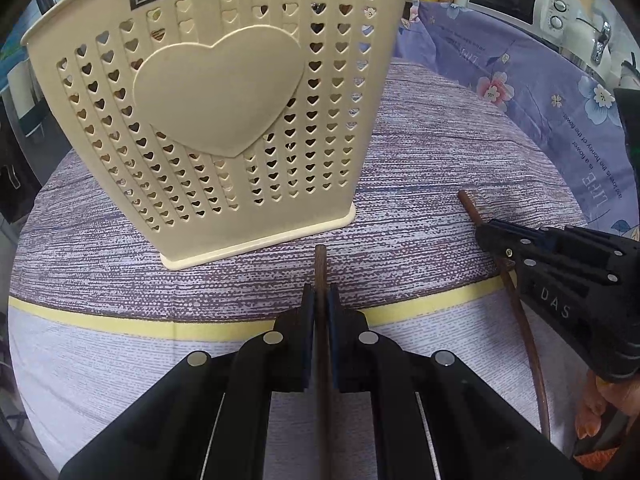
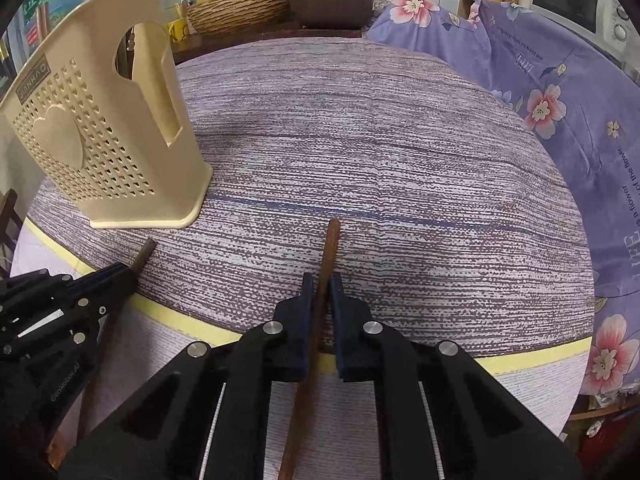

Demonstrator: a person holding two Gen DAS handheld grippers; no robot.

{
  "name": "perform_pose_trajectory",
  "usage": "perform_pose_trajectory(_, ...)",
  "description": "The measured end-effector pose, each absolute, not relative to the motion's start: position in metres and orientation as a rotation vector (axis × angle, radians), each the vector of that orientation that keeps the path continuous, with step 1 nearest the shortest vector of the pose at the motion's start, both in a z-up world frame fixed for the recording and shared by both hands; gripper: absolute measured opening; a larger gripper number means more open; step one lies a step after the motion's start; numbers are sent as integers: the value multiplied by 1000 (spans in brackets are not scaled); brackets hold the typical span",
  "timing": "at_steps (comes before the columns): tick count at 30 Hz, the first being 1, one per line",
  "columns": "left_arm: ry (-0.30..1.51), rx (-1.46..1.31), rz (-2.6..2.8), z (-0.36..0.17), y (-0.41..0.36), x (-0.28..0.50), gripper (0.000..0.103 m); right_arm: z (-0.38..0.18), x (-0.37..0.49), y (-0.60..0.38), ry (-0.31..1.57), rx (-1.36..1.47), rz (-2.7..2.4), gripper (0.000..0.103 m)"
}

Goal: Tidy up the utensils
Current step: 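Grasp one brown chopstick with the left tool while the right tool grasps the other, then carry both brown chopsticks over the holder and lower them in with both tools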

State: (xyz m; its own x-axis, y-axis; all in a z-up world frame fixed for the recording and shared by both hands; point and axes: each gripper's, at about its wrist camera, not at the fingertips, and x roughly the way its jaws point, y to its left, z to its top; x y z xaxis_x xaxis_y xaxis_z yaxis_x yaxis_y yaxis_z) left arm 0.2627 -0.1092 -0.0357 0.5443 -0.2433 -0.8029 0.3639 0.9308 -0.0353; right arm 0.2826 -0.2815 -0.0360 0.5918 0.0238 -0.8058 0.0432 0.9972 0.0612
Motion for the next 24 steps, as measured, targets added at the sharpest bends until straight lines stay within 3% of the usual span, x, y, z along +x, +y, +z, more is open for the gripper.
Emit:
perform_pose_trajectory(8, 862, 81, -370, -18, -91, 255, 7, -15, 271, -294, 876, 173, 34, 8)
perform_pose_trajectory(24, 519, -124, -339, 108, -3, 201, 8, 115, 202, -301, 529, 263, 183, 7)
